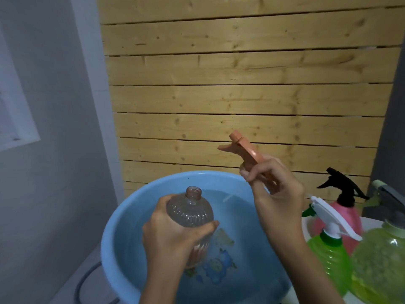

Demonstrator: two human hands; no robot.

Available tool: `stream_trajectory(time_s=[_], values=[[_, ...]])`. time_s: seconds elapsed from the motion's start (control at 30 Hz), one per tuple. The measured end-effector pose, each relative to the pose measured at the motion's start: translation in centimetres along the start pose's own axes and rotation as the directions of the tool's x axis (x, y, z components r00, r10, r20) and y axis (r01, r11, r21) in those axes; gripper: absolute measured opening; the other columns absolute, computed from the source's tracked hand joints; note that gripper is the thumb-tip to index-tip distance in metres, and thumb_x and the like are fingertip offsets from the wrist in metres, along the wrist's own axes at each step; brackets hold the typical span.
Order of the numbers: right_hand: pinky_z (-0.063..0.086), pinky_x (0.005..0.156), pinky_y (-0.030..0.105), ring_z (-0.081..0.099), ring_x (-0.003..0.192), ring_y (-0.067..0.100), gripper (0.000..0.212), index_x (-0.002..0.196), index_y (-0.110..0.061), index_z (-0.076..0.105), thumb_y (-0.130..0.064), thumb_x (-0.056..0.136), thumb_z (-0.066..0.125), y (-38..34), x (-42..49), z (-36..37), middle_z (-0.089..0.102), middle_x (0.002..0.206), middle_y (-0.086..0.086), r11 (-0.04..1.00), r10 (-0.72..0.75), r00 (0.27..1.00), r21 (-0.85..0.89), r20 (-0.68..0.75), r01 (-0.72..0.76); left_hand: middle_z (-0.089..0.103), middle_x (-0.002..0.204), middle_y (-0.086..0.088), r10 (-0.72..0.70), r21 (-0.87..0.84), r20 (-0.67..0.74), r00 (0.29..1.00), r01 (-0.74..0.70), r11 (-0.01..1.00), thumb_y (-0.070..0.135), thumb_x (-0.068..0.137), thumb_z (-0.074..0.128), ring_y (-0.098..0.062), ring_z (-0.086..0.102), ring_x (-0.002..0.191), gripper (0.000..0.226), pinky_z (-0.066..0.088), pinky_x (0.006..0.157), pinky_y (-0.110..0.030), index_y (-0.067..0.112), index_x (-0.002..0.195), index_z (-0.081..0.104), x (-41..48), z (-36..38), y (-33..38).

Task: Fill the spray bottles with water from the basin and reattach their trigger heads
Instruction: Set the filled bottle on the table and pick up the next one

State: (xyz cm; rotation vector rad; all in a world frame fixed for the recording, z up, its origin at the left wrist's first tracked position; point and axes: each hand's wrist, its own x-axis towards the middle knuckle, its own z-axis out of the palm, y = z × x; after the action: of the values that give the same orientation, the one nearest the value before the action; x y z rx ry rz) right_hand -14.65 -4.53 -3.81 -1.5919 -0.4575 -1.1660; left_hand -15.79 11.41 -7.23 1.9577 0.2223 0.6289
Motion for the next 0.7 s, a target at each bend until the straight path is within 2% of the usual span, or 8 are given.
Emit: stream_trajectory(time_s=[0.1, 0.23, 0.33, 0.4, 0.5, 0.6, 0.7], values=[[0.045, 0.076, 0.012, 0.064, 0.088, 0.007, 0.031, 0.063, -0.006, 0.052, 0.017, 0.077, 0.066, -0.9, 0.2, 0.0, 0.065, 0.092, 0.0, 0.995, 0.047, 0.999, 0.083, 0.012, -0.048, 0.06, 0.085, 0.013, -0.009, 0.004, -0.005, 1.0, 0.009, 1.0, 0.046, 0.032, 0.093, -0.014, 0.05, 0.08, 0.077, 0.039, 0.073, -0.022, 0.032, 0.101, 0.061, 0.0, -0.1, -0.1], [0.048, 0.077, 0.016, 0.067, 0.092, 0.016, 0.036, 0.064, -0.01, 0.046, 0.017, 0.079, 0.065, -2.8, 1.1, -0.3, 0.064, 0.091, 0.015, 0.982, 0.028, 1.0, 0.189, 0.012, -0.03, 0.057, 0.083, 0.013, -0.025, 0.029, -0.001, 1.0, 0.025, 0.999, 0.045, 0.033, 0.093, -0.015, 0.051, 0.08, 0.078, 0.038, 0.072, -0.023, 0.034, 0.101, 0.058, 0.1, -0.3, -0.1], [0.051, 0.077, 0.019, 0.066, 0.089, 0.011, 0.036, 0.067, -0.008, 0.043, 0.02, 0.078, 0.064, -4.4, 1.6, -0.4, 0.064, 0.087, 0.003, 0.971, -0.019, 1.0, 0.24, 0.007, 0.017, 0.055, 0.082, 0.014, -0.04, 0.052, 0.008, 0.999, 0.039, 0.998, 0.045, 0.033, 0.093, -0.016, 0.05, 0.081, 0.078, 0.039, 0.072, -0.024, 0.035, 0.102, 0.057, 0.1, -0.3, -0.1], [0.052, 0.078, 0.019, 0.066, 0.09, 0.007, 0.035, 0.069, -0.005, 0.041, 0.022, 0.078, 0.063, -5.4, 1.7, -0.5, 0.063, 0.086, 0.0, 0.963, -0.055, 0.998, 0.264, 0.016, 0.048, 0.056, 0.084, 0.013, -0.043, 0.069, 0.013, 0.999, 0.042, 0.997, 0.046, 0.032, 0.093, -0.02, 0.056, 0.088, 0.081, 0.043, 0.075, -0.026, 0.034, 0.103, 0.057, 0.1, -0.4, -0.1], [0.051, 0.079, 0.019, 0.067, 0.093, 0.01, 0.037, 0.07, -0.005, 0.04, 0.023, 0.077, 0.062, -6.6, 1.9, -0.6, 0.062, 0.091, 0.003, 0.959, -0.108, 0.994, 0.264, 0.017, 0.099, 0.055, 0.085, 0.013, -0.044, 0.114, 0.028, 0.999, 0.041, 0.993, 0.048, 0.031, 0.093, -0.021, 0.06, 0.099, 0.085, 0.046, 0.081, -0.03, 0.034, 0.106, 0.057, 0.0, -0.3, 0.0], [0.049, 0.079, 0.019, 0.067, 0.097, 0.02, 0.038, 0.07, -0.008, 0.039, 0.021, 0.077, 0.063, -7.3, 1.9, -0.5, 0.063, 0.093, 0.01, 0.954, -0.142, 0.99, 0.268, 0.004, 0.136, 0.058, 0.089, 0.011, -0.041, 0.136, 0.04, 0.998, 0.035, 0.99, 0.049, 0.031, 0.093, -0.022, 0.06, 0.101, 0.087, 0.048, 0.084, -0.031, 0.034, 0.109, 0.057, 0.0, -0.4, -0.1], [0.05, 0.079, 0.022, 0.067, 0.096, 0.025, 0.038, 0.07, -0.008, 0.038, 0.02, 0.078, 0.063, -7.9, 1.9, -0.4, 0.062, 0.092, 0.009, 0.945, -0.163, 0.987, 0.291, 0.016, 0.151, 0.054, 0.087, 0.013, -0.045, 0.154, 0.053, 0.998, 0.036, 0.987, 0.05, 0.033, 0.092, -0.021, 0.059, 0.102, 0.086, 0.047, 0.083, -0.031, 0.034, 0.109, 0.056, 0.1, -0.4, 0.0]])
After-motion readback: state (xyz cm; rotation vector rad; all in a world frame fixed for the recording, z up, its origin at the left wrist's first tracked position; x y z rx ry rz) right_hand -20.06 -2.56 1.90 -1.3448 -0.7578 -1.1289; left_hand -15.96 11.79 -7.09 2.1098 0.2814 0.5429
